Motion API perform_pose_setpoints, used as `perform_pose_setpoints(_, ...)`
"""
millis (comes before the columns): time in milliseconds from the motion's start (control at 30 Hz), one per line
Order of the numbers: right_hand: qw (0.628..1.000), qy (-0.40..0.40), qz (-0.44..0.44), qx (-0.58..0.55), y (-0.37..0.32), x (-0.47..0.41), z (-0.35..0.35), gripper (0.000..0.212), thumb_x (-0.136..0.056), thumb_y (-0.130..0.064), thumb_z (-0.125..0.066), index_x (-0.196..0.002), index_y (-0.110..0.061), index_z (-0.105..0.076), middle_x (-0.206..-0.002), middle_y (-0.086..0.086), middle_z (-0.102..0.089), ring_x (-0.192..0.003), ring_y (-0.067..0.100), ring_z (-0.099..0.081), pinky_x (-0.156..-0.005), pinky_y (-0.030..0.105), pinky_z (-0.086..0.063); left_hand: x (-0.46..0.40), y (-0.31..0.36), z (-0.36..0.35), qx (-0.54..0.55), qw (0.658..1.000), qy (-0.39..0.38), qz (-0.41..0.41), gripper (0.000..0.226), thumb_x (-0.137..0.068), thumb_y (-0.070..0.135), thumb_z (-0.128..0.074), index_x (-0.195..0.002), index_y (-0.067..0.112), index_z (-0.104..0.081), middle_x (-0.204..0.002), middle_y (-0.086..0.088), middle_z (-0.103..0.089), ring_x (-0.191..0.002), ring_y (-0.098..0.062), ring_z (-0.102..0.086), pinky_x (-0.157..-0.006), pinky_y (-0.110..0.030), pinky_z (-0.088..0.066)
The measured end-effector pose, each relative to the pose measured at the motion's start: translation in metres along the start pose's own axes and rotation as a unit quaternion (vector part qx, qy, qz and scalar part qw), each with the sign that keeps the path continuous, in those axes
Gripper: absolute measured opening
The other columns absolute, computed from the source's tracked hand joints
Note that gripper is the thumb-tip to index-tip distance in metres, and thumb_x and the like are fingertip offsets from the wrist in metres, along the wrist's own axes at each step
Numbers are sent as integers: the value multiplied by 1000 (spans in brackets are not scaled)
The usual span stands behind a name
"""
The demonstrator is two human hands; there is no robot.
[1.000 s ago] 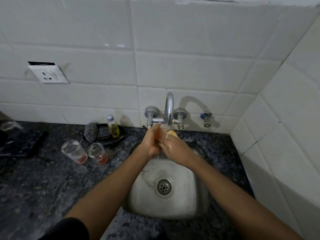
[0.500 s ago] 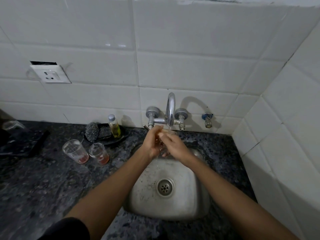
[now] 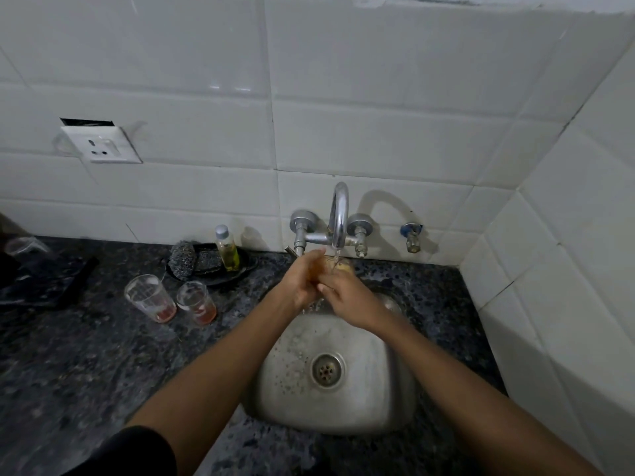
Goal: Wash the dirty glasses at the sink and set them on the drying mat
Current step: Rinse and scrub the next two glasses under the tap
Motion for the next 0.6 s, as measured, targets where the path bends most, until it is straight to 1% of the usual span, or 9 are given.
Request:
perform_pose_setpoints(100, 993, 45, -50, -95, -10, -6, 7, 25, -111, -27, -48, -121, -21, -70, -105, -2, -70, -86, 10, -69, -64, 28, -56, -2, -5, 4, 28, 999, 15, -16, 23, -99, 28, -61, -87, 11, -69, -91, -11, -64, -81, -25, -67, -77, -40, -57)
perform_pose_setpoints(167, 996, 49, -40, -64, -11, -9, 9, 22, -110, -24, -48, -107, -20, -69, -95, -8, -65, -82, 8, -63, -70, 31, -51, -1, -8, 3, 38, 999, 18, 4, 34, -103, 33, -56, -86, 9, -73, -91, -11, -67, -84, -25, -68, -86, -41, -55)
perform_pose_setpoints(233, 999, 7, -13, 39, -7, -5, 5, 23, -108, -28, -47, -112, -18, -67, -105, -5, -66, -94, 11, -60, -80, 35, -52, -1, -5, 3, 23, 999, 9, 22, 46, -107, 39, -52, -89, 5, -78, -92, -13, -74, -86, -26, -71, -93, -42, -54)
perform_pose_setpoints(333, 1000, 1, -1, -4, -7, 0, 5, 26, -107, -29, -48, -120, -20, -68, -112, 0, -68, -100, 15, -65, -84, 43, -59, 1, 2, 6, 17, 999, 41, 2, 29, -104, 27, -58, -84, 9, -68, -79, -7, -69, -73, -22, -69, -73, -36, -59)
perform_pose_setpoints(367, 999, 21, -11, -44, -12, -1, 7, 27, -108, -27, -48, -122, -19, -69, -111, 0, -69, -97, 17, -68, -80, 41, -61, 1, 1, 8, 21, 998, 51, -8, 23, -102, 25, -60, -84, 11, -64, -80, -8, -65, -74, -22, -67, -73, -37, -59)
perform_pose_setpoints(433, 996, 42, -35, -77, -17, -6, 8, 28, -110, -25, -47, -126, -17, -69, -110, -3, -67, -94, 15, -68, -72, 32, -61, 0, -2, 8, 37, 998, 46, -18, 19, -98, 28, -62, -89, 11, -64, -89, -11, -61, -84, -25, -65, -87, -41, -55)
perform_pose_setpoints(500, 998, 53, -18, -14, -17, -7, 9, 27, -110, -24, -47, -123, -16, -68, -113, -2, -66, -101, 14, -63, -82, 31, -56, 3, -5, 4, 27, 999, 29, 4, 30, -100, 35, -59, -100, 7, -70, -96, -13, -68, -94, -28, -67, -97, -43, -54)
perform_pose_setpoints(533, 999, 35, -7, 28, -15, -5, 6, 25, -109, -25, -47, -121, -16, -68, -117, 1, -67, -106, 17, -62, -87, 35, -54, 5, -6, 1, 7, 1000, 20, 20, 35, -102, 39, -56, -102, 7, -71, -93, -12, -71, -91, -26, -69, -92, -40, -57)
perform_pose_setpoints(600, 997, -11, -11, 79, -4, 0, 1, 23, -107, -23, -50, -120, -16, -67, -124, 4, -65, -112, 21, -60, -89, 40, -55, 7, -6, -3, -19, 999, 9, 46, 38, -104, 40, -54, -90, 10, -73, -79, -6, -71, -70, -19, -69, -66, -29, -57)
Point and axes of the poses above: each hand's wrist, its own x-axis away from the middle knuckle, its own z-axis out of the back of the hand, y = z × x, the point moved 4 cm from there along -x, towards the middle knuckle
